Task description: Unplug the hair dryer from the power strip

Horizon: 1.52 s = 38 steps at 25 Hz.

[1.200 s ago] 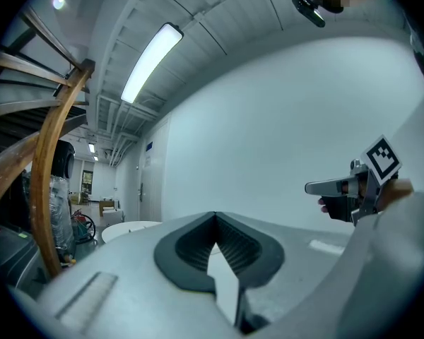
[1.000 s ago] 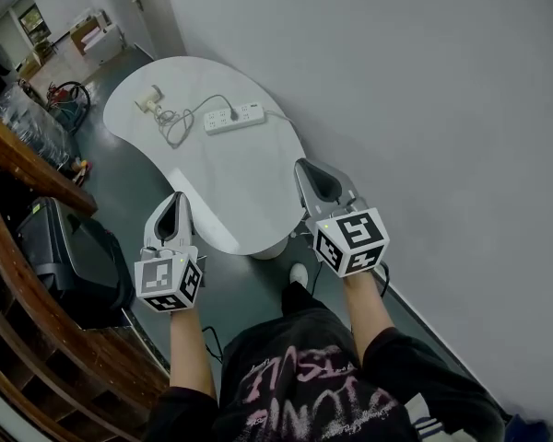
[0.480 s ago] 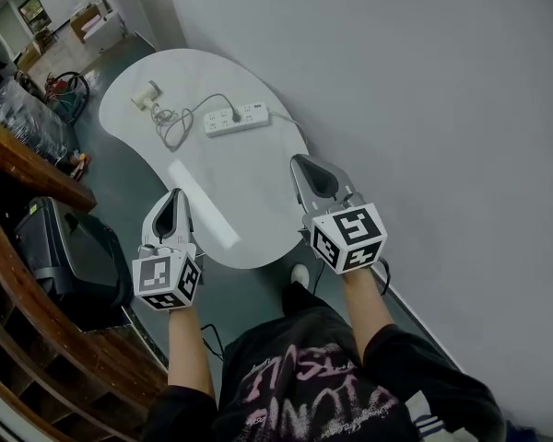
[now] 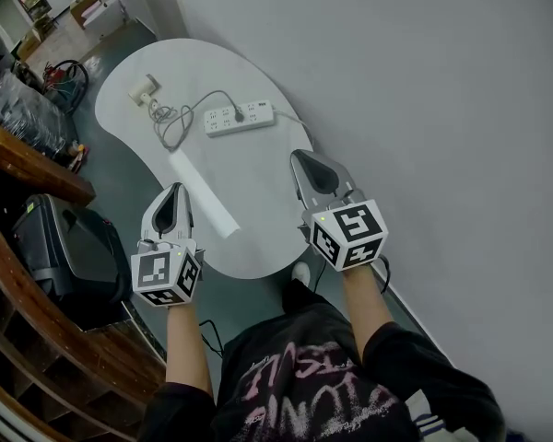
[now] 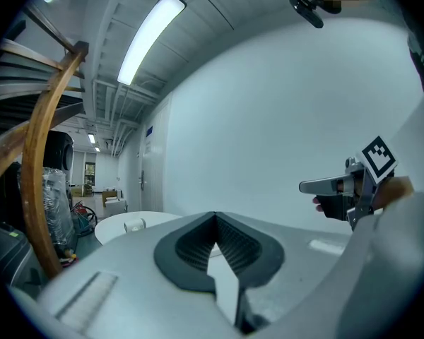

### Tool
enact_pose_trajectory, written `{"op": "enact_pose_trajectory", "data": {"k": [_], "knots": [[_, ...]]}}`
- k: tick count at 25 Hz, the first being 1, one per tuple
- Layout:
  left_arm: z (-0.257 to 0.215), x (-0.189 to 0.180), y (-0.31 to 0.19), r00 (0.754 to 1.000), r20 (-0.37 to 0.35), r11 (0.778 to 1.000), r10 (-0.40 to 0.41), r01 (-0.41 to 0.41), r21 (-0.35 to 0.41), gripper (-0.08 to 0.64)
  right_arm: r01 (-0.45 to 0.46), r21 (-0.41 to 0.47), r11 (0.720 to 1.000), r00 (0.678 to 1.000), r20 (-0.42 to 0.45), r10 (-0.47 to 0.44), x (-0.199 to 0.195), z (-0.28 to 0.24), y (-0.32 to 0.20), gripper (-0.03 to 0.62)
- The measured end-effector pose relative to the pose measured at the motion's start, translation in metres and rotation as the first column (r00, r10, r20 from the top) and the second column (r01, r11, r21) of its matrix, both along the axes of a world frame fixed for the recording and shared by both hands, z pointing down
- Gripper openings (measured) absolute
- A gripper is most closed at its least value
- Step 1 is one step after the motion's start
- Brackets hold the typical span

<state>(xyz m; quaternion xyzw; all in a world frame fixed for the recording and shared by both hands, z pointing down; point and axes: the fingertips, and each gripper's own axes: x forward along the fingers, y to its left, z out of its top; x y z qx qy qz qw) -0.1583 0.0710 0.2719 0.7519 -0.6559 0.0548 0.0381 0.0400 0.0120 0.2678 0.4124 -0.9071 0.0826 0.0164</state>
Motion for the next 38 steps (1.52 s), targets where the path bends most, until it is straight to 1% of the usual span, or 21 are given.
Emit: {"op": "enact_pose_trajectory", "data": {"k": [7, 20, 27, 34, 38], "knots": [[0.001, 0.005, -0.032, 1.0, 0.004, 1.0, -0.002, 0.002, -0.018, 0.002, 0.011, -0.016, 1.0, 1.0, 0.005, -0.011, 0.002, 0.001, -0.034, 0.011], [0.003, 0.025, -0.092, 0.999, 0.033, 0.999, -0.024, 0.026, -0.041, 0.002, 0.041, -0.043, 0.998, 0.998, 0.047, -0.039, 0.014, 0.007, -0.099, 0.011], [0.001, 0.031, -0.102, 0.998, 0.044, 0.997, -0.051, 0.053, -0.051, 0.002, 0.068, -0.06, 0.996, 0.996, 0.067, -0.064, 0.015, 0.01, -0.117, 0.012], [0.005, 0.032, -0.105, 0.996, 0.058, 0.996, -0.071, 0.074, -0.057, 0.002, 0.095, -0.073, 0.993, 0.993, 0.083, -0.089, 0.011, 0.019, -0.124, 0.012], [0.009, 0.034, -0.106, 0.996, 0.059, 0.995, -0.07, 0.073, -0.062, 0.002, 0.098, -0.07, 0.993, 0.993, 0.079, -0.092, 0.012, 0.021, -0.124, 0.012]]}}
